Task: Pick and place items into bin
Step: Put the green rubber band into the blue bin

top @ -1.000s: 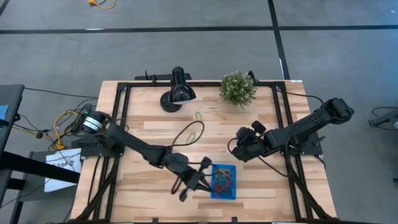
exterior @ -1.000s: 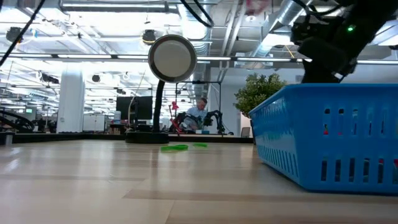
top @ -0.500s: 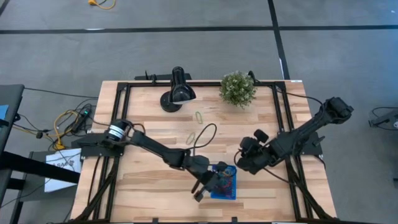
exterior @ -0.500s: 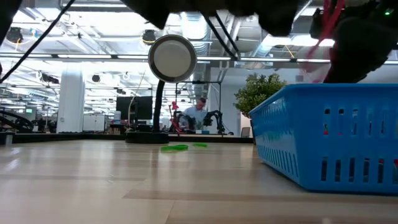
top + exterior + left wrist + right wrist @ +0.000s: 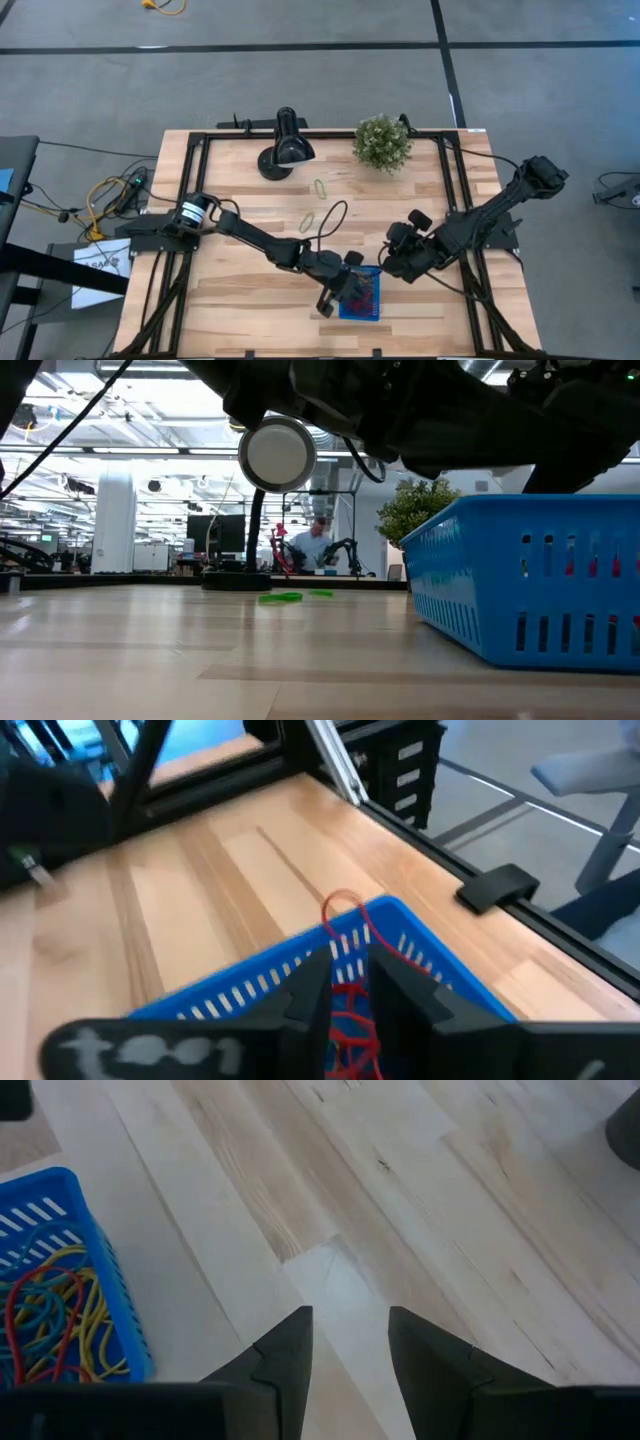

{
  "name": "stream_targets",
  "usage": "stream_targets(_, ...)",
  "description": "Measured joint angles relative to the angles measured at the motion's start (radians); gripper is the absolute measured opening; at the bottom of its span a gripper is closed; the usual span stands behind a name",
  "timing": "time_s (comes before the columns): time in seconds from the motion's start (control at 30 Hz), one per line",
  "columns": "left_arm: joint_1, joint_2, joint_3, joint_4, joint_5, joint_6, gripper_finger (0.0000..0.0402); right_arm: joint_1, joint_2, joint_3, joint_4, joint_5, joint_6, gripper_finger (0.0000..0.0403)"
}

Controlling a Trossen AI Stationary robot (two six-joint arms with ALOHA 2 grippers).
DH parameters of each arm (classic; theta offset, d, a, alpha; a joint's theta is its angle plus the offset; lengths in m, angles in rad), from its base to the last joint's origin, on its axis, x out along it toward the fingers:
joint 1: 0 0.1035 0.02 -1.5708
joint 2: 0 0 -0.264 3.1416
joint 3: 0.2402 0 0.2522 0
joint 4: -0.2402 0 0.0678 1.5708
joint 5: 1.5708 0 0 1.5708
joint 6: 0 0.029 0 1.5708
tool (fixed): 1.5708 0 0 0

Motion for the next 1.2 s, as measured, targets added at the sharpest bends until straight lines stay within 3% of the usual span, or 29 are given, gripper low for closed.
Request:
stream_targets(0.3,0.014,-0.066,-0.001,-0.077,-0.012,-0.052,0.0102,0.0,0.0,0.0,0.013,0.0,0.0,0.0129)
stream_targets(0.43,0.023,-0.22,0.0,-0.231,-0.081,-0.062,0.0095,0.0,0.0,0.0,0.069,-0.001,-0.001,0.0129)
stream_targets(0.63,0.022,-0.527,0.0,-0.575,-0.291,-0.064,0.0082,-0.029,0.0,0.0,0.134,-0.003,0.044,0.0129)
stream_targets(0.77,0.022,-0.721,0.0,-0.818,-0.398,-0.093,0.0077,-0.09,0.0,0.0,0.21,0.022,-0.164,0.0129)
stream_targets(0.87,0.022,-0.845,0.0,-0.974,-0.453,-0.117,0.0077,-0.152,0.001,0.0,0.37,0.045,-0.331,0.0129)
stream_targets(1.1,0.022,-1.046,-0.006,-1.161,-0.562,-0.178,0.0077,-0.332,0.153,0.007,0.902,-0.148,-0.67,0.0129)
stream_targets(1.2,0.022,-1.093,-0.012,-1.184,-0.591,-0.18,0.0077,-0.406,0.263,0.04,0.956,-0.185,-0.802,0.0129)
